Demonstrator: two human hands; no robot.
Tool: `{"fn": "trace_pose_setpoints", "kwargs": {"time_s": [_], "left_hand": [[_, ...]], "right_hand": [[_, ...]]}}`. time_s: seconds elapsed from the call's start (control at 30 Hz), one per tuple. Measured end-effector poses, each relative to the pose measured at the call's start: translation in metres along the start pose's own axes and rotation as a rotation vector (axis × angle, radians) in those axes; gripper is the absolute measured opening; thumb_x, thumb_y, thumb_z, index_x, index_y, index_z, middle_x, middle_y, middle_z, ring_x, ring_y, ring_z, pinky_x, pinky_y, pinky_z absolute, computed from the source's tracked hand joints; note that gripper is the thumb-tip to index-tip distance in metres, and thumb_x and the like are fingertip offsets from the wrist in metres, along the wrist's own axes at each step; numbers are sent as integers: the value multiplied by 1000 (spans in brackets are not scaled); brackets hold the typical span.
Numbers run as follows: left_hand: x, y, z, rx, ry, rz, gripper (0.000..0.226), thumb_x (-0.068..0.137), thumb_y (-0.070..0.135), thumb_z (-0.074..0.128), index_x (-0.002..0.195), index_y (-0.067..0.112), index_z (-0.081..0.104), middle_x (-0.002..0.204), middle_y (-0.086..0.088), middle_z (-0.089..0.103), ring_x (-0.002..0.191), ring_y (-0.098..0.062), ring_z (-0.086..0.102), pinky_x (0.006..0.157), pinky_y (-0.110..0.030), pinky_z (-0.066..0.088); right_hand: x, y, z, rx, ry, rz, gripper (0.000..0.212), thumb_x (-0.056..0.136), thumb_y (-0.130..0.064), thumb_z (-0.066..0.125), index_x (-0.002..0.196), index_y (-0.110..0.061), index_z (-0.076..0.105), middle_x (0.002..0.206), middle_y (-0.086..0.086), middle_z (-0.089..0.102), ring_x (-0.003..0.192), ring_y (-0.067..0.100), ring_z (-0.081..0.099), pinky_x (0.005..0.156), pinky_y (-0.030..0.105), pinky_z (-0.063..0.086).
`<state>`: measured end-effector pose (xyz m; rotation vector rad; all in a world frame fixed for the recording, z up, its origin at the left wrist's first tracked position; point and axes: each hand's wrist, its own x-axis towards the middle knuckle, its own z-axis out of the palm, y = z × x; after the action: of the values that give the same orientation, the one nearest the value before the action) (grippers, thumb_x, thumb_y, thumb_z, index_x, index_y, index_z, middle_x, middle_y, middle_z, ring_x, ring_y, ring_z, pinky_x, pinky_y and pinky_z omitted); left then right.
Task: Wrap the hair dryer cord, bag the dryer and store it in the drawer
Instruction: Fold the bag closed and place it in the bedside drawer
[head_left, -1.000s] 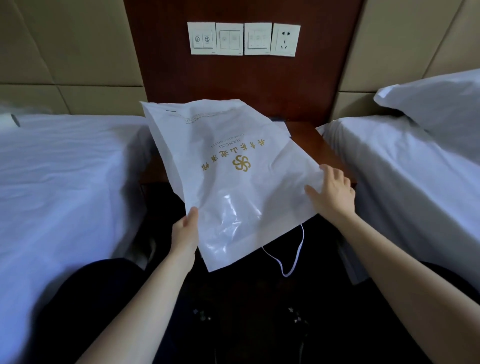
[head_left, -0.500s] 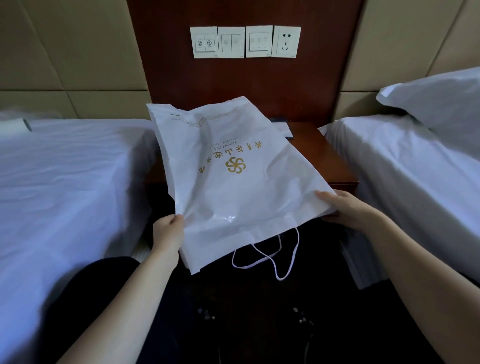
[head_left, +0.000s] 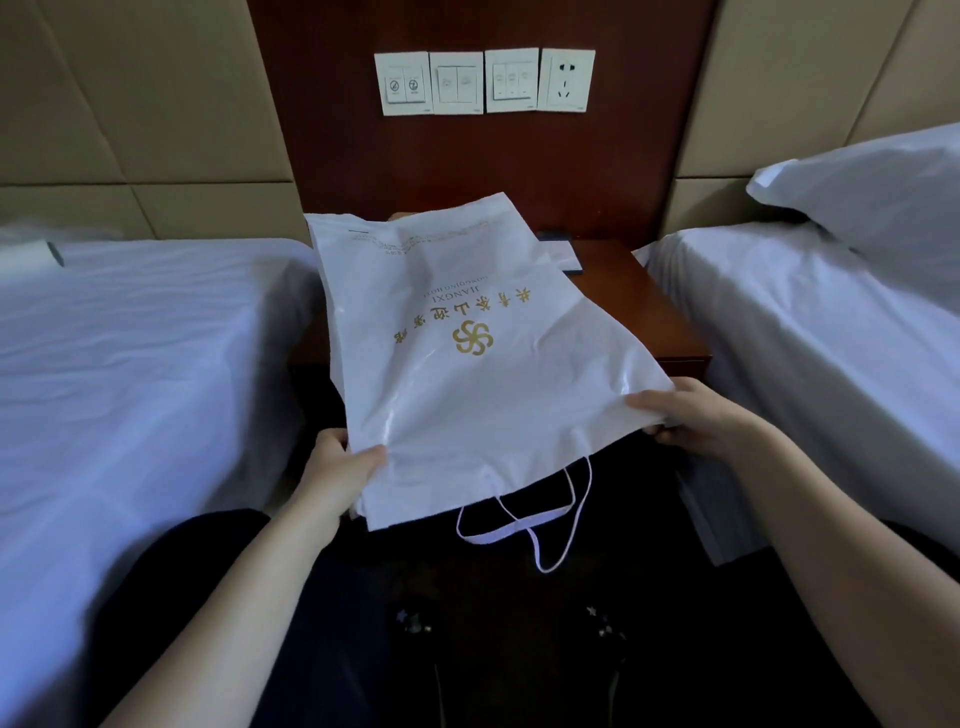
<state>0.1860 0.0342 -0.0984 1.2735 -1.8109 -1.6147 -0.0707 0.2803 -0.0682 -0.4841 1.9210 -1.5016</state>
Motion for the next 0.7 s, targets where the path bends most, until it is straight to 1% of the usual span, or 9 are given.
{"fn": "trace_pose_setpoints", "kwargs": {"time_s": [0.07, 0.13, 0.23, 0.3, 0.33, 0.4, 0.53, 0.63, 0.7], "left_hand": [[1, 6, -12, -144, -10, -19, 54, 87, 11, 62, 135, 4, 38, 113, -18, 59, 75, -22, 59, 45, -27, 46], [4, 15, -25, -347, -16, 8, 59, 87, 6, 60, 140, 3, 33, 110, -19, 58, 71, -23, 58, 37, -24, 46], [0, 43, -34, -637, -60, 119, 61, 89, -2, 51, 144, 13, 30, 104, -10, 59, 72, -18, 60, 49, -25, 50], [-4, 65, -33, -724, -67, 186, 64, 91, -3, 47, 146, 21, 27, 106, -5, 57, 79, -16, 59, 57, -25, 49], [-4, 76, -32, -741, -67, 218, 63, 91, -3, 46, 146, 22, 28, 108, -3, 56, 81, -15, 59, 56, -23, 50], [1, 94, -31, -775, -60, 264, 57, 92, -2, 42, 144, 19, 33, 105, 0, 56, 79, -14, 59, 51, -19, 51], [12, 132, -31, -923, 1, 238, 39, 96, 5, 41, 133, 15, 45, 101, -8, 59, 55, -14, 65, 46, -16, 50], [23, 157, -30, -1058, 29, 169, 35, 97, 7, 40, 130, 15, 51, 91, -12, 59, 62, -19, 66, 46, -16, 52], [34, 174, -30, -1083, 44, 120, 22, 96, 4, 42, 110, 9, 58, 77, -12, 66, 54, -17, 67, 48, -16, 53]], "right_hand": [[-8, -5, -1, 79, -15, -18, 9, 90, -11, 57, 81, -9, 59, 47, -5, 55, 38, 3, 47, 38, 13, 35], [-12, -14, 1, 214, -35, -49, 9, 91, -9, 54, 83, -7, 59, 50, -5, 57, 39, 3, 48, 37, 12, 38], [-14, -35, 10, 484, -17, -70, 8, 91, -9, 53, 91, -7, 60, 61, -2, 68, 50, 4, 62, 43, 14, 47], [-12, -52, 16, 673, -8, -92, 10, 92, -11, 52, 96, -6, 59, 69, 1, 71, 60, 7, 68, 48, 18, 52], [-8, -60, 19, 768, -2, -118, 11, 93, -11, 50, 98, -5, 58, 73, 4, 73, 63, 10, 70, 51, 20, 54], [0, -78, 24, 912, 2, -183, 13, 94, -11, 48, 99, -2, 56, 81, 11, 71, 68, 16, 72, 56, 26, 57], [24, -106, 33, 1036, -20, -245, 17, 96, -13, 45, 104, 0, 52, 97, 16, 62, 73, 22, 72, 58, 33, 59], [44, -121, 40, 1112, 8, -246, 27, 94, -12, 47, 119, -1, 47, 109, 17, 59, 90, 27, 64, 59, 38, 60], [55, -129, 45, 1114, 25, -258, 28, 95, -13, 46, 121, -1, 46, 107, 17, 59, 93, 27, 61, 62, 38, 60]]}}
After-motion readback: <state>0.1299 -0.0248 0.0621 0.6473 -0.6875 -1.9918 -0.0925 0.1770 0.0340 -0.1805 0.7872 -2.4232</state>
